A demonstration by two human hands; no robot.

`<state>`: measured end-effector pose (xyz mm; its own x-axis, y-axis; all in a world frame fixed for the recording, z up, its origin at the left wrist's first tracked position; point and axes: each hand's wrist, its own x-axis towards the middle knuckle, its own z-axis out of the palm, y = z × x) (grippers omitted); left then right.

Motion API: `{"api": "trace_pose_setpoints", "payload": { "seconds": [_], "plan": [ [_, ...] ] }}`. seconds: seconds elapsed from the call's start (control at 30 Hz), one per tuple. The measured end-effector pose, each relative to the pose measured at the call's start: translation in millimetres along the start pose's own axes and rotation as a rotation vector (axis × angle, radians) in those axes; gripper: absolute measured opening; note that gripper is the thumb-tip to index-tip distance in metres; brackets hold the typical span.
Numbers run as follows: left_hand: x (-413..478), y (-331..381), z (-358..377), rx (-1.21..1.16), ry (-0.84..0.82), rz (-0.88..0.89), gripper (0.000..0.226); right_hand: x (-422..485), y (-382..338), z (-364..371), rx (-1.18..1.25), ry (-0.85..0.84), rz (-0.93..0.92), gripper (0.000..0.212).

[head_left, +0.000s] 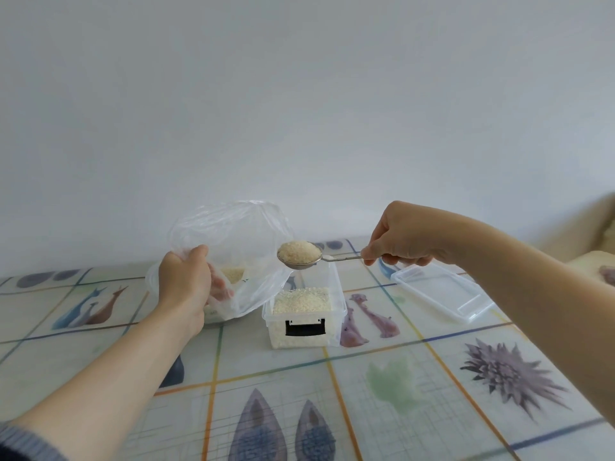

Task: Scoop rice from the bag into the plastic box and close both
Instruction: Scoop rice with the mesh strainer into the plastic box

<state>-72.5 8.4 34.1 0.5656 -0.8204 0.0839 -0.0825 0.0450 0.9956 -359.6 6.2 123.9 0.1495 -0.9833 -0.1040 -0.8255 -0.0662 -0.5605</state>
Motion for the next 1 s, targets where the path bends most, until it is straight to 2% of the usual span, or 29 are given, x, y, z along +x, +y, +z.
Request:
{"api": "trace_pose_setpoints", "payload": {
  "seconds": [0.57,0.7,0.8,1.0],
  "plan": [
    [-3.5,9.0,-3.0,-0.013,0.065,0.043,0.014,7.1,15.8,39.5,-0.264,0.051,-0.006,0.018],
    [-2.9,8.6,-5.0,-0.038,0.063,0.021,0.014,15.0,13.3,59.8,-0.416,0.170,-0.036,0.009],
    [-0.5,8.3,-6.6,-0.048,0.057,0.024,0.018,17.2,11.1,72.6,-0.535,0.297,-0.062,0.012],
    [3.1,5.7,-8.6,-0.055,0.038,0.013,0.016,16.0,12.8,81.3,-0.471,0.377,-0.065,0.012]
  ]
}}
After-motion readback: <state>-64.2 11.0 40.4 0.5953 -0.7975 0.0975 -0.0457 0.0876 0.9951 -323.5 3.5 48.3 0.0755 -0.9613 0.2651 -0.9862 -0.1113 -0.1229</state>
